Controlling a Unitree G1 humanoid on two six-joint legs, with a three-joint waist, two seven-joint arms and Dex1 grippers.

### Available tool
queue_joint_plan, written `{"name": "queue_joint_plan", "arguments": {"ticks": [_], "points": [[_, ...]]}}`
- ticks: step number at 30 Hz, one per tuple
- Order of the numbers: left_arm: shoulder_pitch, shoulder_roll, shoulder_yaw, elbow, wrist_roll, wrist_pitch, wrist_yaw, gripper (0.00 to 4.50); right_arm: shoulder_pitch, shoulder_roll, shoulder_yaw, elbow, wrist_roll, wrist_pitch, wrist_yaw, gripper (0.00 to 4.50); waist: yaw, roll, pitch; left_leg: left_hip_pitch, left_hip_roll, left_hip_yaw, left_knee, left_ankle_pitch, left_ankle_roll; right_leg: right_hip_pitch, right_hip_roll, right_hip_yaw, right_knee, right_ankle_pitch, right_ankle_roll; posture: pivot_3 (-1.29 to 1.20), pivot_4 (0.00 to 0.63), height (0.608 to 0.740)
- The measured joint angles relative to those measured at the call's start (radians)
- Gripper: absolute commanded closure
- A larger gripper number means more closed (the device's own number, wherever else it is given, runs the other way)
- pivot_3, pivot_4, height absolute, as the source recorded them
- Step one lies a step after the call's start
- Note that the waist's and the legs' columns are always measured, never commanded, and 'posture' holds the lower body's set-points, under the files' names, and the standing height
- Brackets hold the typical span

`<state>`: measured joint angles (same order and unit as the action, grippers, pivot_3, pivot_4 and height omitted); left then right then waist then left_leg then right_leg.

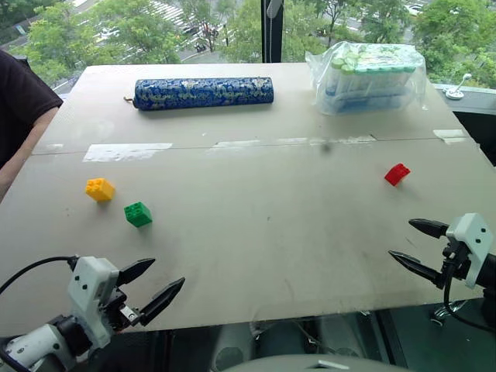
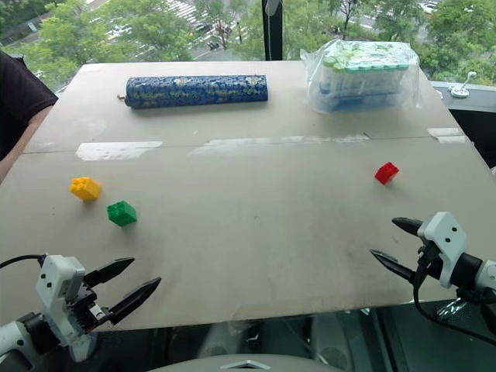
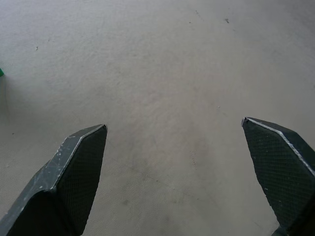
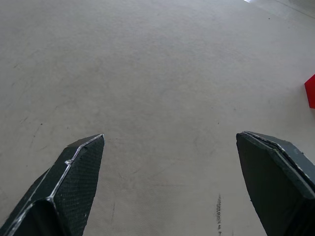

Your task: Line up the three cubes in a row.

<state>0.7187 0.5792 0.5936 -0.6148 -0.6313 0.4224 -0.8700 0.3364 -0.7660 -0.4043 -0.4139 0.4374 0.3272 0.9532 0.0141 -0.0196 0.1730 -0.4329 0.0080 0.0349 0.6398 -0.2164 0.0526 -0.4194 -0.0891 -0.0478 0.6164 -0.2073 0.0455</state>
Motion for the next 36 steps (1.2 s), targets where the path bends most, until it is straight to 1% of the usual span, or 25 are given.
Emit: {"name": "queue_joint_plan", "arguments": {"ticks": [2,3,4,6,9,11,12,13,14,18,21,23,24,28,31,33,36], "points": [[-0.015,0.0,-0.002,-0.001,-0.007,0.007,0.007,0.0,-0.005,0.003,0.002,-0.002,-0.001,0.003,-0.009,0.1,0.0,0.0,0.0,0.0,0.0,0.0,0.0,0.0,0.0,0.0,0.0,0.0,0.0,0.0,0.0,0.0,0.15,0.74],[-0.091,0.0,-0.02,-0.001,-0.052,0.05,0.052,0.0,-0.071,0.041,0.023,-0.011,-0.022,0.028,-0.081,0.1,0.0,0.0,0.0,0.001,0.0,0.0,0.0,0.0,0.0,0.0,0.0,-0.001,0.001,0.0,0.0,0.0,0.15,0.74],[-0.13,0.0,-0.033,-0.003,-0.068,0.061,0.068,0.0,-0.106,0.056,0.039,-0.017,-0.027,0.036,-0.109,0.1,0.0,0.001,0.001,0.0,0.0,0.0,0.002,0.0,0.0,0.0,0.001,-0.002,0.003,0.0,0.0,0.0,0.15,0.74],[-0.285,0.006,-0.094,-0.059,-0.155,0.126,0.149,0.0,-0.248,0.079,0.118,-0.082,-0.052,0.112,-0.225,0.1,0.0,0.002,0.002,0.0,0.003,0.0,0.006,0.0,0.0,0.001,0.0,-0.004,0.005,0.0,0.0,0.0,0.15,0.74],[-0.374,0.029,-0.154,-0.111,-0.224,0.185,0.198,0.0,-0.363,0.05,0.156,-0.102,-0.085,0.238,-0.317,0.1,0.0,0.001,0.001,0.001,0.003,0.0,0.01,0.0,0.0,0.004,-0.001,-0.007,0.005,0.0,0.0,0.0,0.15,0.74],[-0.429,0.07,-0.196,-0.112,-0.229,0.21,0.199,0.0,-0.449,0.012,0.179,-0.063,-0.092,0.337,-0.343,0.1,0.0,0.001,0.001,0.0,0.002,0.001,0.011,0.0,0.0,0.003,0.0,-0.009,0.005,0.001,-0.002,0.0,0.15,0.74],[-0.486,0.116,-0.238,-0.116,-0.223,0.214,0.184,0.0,-0.537,-0.033,0.212,-0.01,-0.097,0.418,-0.345,0.1,0.001,0.001,0.001,0.001,0.002,0.002,0.01,0.0,0.0,0.003,0.0,-0.01,0.005,0.003,-0.004,0.0,0.15,0.74],[-0.518,0.133,-0.258,-0.12,-0.221,0.215,0.173,0.0,-0.579,-0.051,0.228,0.019,-0.098,0.449,-0.344,0.1,0.002,0.002,0.002,0.0,0.001,0.002,0.01,0.0,0.0,0.002,0.001,-0.01,0.006,0.003,-0.004,0.0,0.15,0.74],[-0.576,0.157,-0.298,-0.124,-0.216,0.216,0.157,0.0,-0.661,-0.077,0.26,0.082,-0.099,0.514,-0.338,0.1,0.002,0.002,0.002,0.001,0.001,0.002,0.01,0.002,0.004,0.003,0.002,-0.01,0.006,0.003,-0.004,0.0,0.15,0.74],[-0.685,0.179,-0.389,-0.135,-0.216,0.218,0.129,0.0,-0.85,-0.096,0.355,0.29,-0.119,0.634,-0.321,0.1,0.0,0.001,0.002,0.0,0.001,0.004,0.009,0.003,0.005,0.003,0.004,-0.009,0.007,0.004,-0.006,0.0,0.15,0.74],[-0.706,0.182,-0.411,-0.134,-0.217,0.22,0.124,0.0,-0.914,-0.09,0.425,0.405,-0.144,0.637,-0.3,0.1,-0.002,0.001,0.002,0.0,0.0,0.007,0.009,0.002,0.006,0.002,0.006,-0.006,0.006,0.004,-0.006,0.0,0.15,0.74],[-0.72,0.185,-0.411,-0.134,-0.218,0.221,0.122,0.0,-0.985,-0.066,0.485,0.536,-0.177,0.611,-0.28,0.1,-0.002,0.001,0.002,0.0,0.0,0.009,0.01,0.001,0.008,0.002,0.006,-0.005,0.006,0.004,-0.005,0.0,0.15,0.74],[-0.719,0.186,-0.409,-0.134,-0.219,0.221,0.121,0.0,-1.016,-0.052,0.502,0.606,-0.195,0.591,-0.274,0.1,-0.002,0.001,0.002,0.001,0.0,0.01,0.01,0.001,0.008,0.003,0.006,-0.005,0.006,0.004,-0.005,0.0,0.15,0.74],[-0.7,0.193,-0.406,-0.134,-0.218,0.22,0.116,0.0,-1.091,-0.008,0.527,0.782,-0.24,0.525,-0.263,0.1,-0.002,0.001,0.002,0.001,0.0,0.011,0.012,0.0,0.009,0.003,0.006,-0.003,0.007,0.005,-0.003,0.0,0.15,0.74],[-0.675,0.194,-0.405,-0.137,-0.218,0.22,0.119,0.0,-1.126,0.001,0.552,0.875,-0.281,0.47,-0.248,0.89,0.001,0.001,0.002,0.001,0.0,0.01,0.012,0.0,0.009,0.003,0.006,-0.003,0.007,0.005,-0.003,0.0,0.15,0.74],[-0.671,0.194,-0.402,-0.14,-0.219,0.22,0.126,0.0,-1.141,0.006,0.559,0.921,-0.302,0.44,-0.228,1.84,0.0,0.001,0.002,0.001,0.0,0.01,0.012,0.0,0.009,0.003,0.006,-0.003,0.007,0.005,-0.003,0.0,0.15,0.74],[-0.659,0.195,-0.394,-0.141,-0.218,0.219,0.132,0.0,-1.154,0.011,0.564,0.96,-0.326,0.397,-0.203,3.13,-0.002,0.002,0.002,0.002,0.0,0.011,0.012,0.0,0.009,0.003,0.007,-0.002,0.008,0.005,-0.003,0.0,0.15,0.74]]}}
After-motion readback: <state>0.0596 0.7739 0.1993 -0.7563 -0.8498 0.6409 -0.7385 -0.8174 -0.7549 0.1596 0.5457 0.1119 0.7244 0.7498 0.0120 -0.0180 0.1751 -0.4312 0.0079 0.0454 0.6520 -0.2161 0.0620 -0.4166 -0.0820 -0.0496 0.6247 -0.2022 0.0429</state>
